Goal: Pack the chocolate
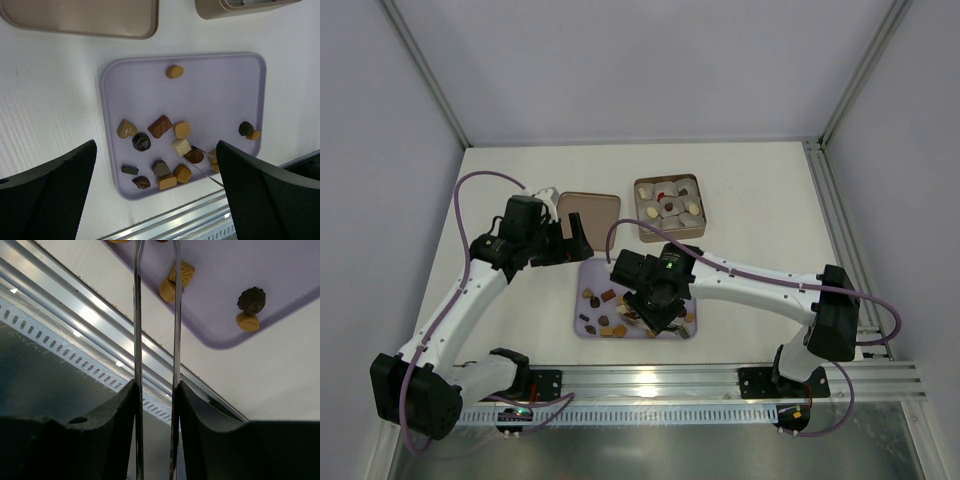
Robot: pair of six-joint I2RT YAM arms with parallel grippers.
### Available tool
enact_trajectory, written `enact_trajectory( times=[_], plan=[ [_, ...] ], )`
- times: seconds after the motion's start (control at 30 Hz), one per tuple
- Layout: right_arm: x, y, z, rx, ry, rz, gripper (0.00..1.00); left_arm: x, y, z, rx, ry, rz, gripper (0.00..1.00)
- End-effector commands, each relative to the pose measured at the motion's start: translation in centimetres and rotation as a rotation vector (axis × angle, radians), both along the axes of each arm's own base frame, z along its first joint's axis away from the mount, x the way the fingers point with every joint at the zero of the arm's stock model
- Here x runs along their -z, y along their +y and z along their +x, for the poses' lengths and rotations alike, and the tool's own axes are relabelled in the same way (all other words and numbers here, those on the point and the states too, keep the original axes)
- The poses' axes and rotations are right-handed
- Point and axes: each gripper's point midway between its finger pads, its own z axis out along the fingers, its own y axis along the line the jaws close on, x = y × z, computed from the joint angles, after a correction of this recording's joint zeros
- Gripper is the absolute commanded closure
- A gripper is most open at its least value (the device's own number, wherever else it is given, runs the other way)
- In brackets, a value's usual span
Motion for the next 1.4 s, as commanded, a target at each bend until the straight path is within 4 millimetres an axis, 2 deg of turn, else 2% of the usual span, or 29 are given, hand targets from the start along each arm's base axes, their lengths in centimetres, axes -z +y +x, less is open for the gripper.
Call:
enact_trajectory(
  times=[0.0, 0.17, 0.47, 0.83, 1.07, 1.37],
  plan=[
    [-0.5, 0.6, 0.2, 0.001, -0.021, 0.028, 0.61, -0.4, -0.2, 0.0, 0.013, -0.018, -0.010, 0.00],
    [-0.9, 0.3, 0.3, 0.007, -0.029, 0.032, 0.66, -0.5, -0.2, 0.0, 0.012, -0.023, -0.010, 0.00],
    [-3.1, -0.2, 0.4, 0.018, -0.055, 0.070, 0.68, -0.5, -0.2, 0.0, 0.011, -0.020, -0.008, 0.00],
    [-4.3, -1.5, 1.4, 0.054, -0.083, 0.082, 0.69, -0.5, -0.2, 0.0, 0.010, -0.023, -0.010, 0.00],
    [-5.9, -2.2, 4.7, 0.119, -0.140, 0.121, 0.69, -0.4, 0.0, 0.2, 0.004, -0.023, -0.001, 0.00],
    [-9.8, -3.9, 13.9, 0.267, -0.261, 0.166, 0.69, -0.2, -0.4, 0.8, 0.010, -0.022, -0.008, 0.00]
  ],
)
